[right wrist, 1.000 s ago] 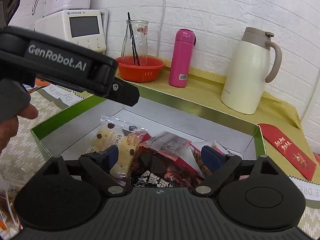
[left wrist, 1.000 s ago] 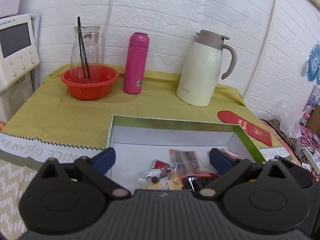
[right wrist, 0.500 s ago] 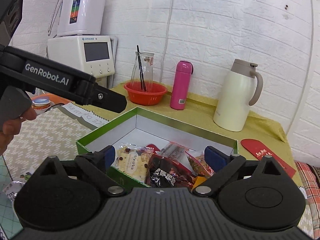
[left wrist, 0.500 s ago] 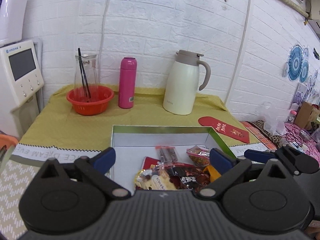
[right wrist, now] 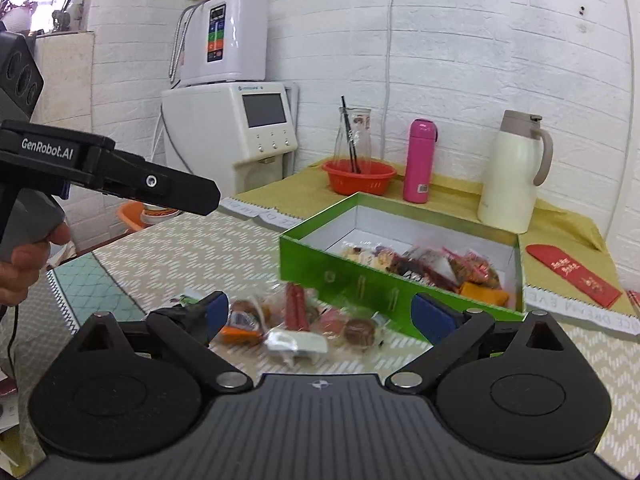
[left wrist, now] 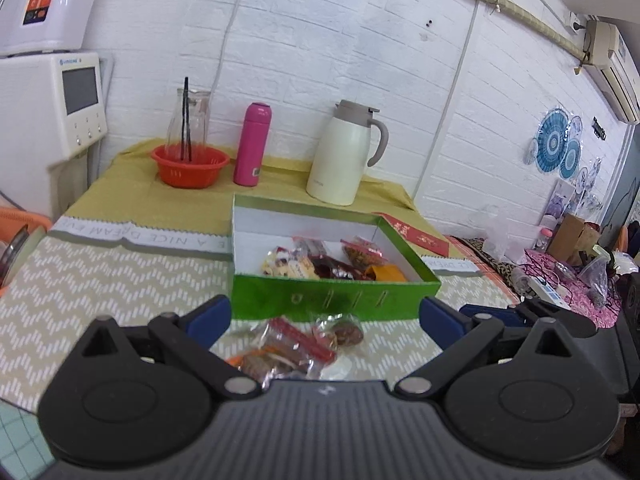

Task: Organize snacks
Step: 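Grasp the white 'I'm' chip bag with the right gripper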

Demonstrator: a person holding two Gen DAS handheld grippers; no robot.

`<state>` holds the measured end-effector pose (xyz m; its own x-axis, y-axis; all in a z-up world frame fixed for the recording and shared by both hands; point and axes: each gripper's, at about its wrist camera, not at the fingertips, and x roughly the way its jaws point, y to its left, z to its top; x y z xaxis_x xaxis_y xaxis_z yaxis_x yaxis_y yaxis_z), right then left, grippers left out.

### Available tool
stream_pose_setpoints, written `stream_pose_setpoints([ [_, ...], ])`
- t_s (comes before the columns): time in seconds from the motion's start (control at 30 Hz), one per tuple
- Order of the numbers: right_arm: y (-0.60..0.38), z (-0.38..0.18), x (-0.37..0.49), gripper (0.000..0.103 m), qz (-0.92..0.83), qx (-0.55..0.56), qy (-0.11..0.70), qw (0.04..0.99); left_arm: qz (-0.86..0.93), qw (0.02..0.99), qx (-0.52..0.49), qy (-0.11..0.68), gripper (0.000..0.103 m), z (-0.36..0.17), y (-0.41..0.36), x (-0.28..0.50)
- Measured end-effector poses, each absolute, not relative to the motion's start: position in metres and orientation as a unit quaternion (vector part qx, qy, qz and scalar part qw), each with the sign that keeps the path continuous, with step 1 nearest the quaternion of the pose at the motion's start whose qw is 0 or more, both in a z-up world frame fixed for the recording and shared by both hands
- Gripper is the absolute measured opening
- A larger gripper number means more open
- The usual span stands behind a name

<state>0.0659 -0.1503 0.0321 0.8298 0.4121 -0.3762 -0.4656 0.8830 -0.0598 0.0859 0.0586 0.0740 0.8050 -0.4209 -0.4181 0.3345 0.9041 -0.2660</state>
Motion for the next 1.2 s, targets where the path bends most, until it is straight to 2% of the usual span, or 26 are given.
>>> stream_pose_setpoints([
  [0.27, -0.1, -0.013, 0.06, 0.103, 0.292, -0.061, 0.252, 0.921, -0.16, 0.937, -0.113, 0.288, 0.099, 0.021, 0.097, 0.054],
  [0.63, -0.039, -0.035, 0.087, 0.103, 0.326, -0.036, 0.282, 0.901, -0.15, 0.921, -0.173, 0.315, 0.099, 0.001, 0.139, 0.057],
  [0.67, -0.038, -0.036, 0.088, 0.069, 0.327, -0.034, 0.285, 0.9, -0.151, 0.921, -0.174, 0.315, 0.099, 0.001, 0.14, 0.057],
  [0.7, -0.039, -0.037, 0.088, 0.053, 0.325, -0.036, 0.286, 0.901, -0.153, 0.92, -0.175, 0.316, 0.099, 0.0, 0.141, 0.057],
  [0.8, -0.049, -0.035, 0.082, 0.045, 0.332, -0.031, 0.287, 0.898, -0.164, 0.916, -0.174, 0.321, 0.098, -0.002, 0.137, 0.059],
  [1.1, -0.106, -0.036, 0.035, 0.045, 0.324, -0.023, 0.293, 0.899, -0.225, 0.897, -0.158, 0.345, 0.095, -0.01, 0.095, 0.055],
  [1.17, -0.124, -0.036, 0.022, 0.043, 0.296, -0.021, 0.292, 0.909, -0.246, 0.889, -0.149, 0.356, 0.09, -0.013, 0.08, 0.054],
  [1.2, -0.132, -0.036, 0.017, 0.037, 0.276, -0.025, 0.292, 0.915, -0.257, 0.885, -0.145, 0.36, 0.085, -0.014, 0.072, 0.054],
])
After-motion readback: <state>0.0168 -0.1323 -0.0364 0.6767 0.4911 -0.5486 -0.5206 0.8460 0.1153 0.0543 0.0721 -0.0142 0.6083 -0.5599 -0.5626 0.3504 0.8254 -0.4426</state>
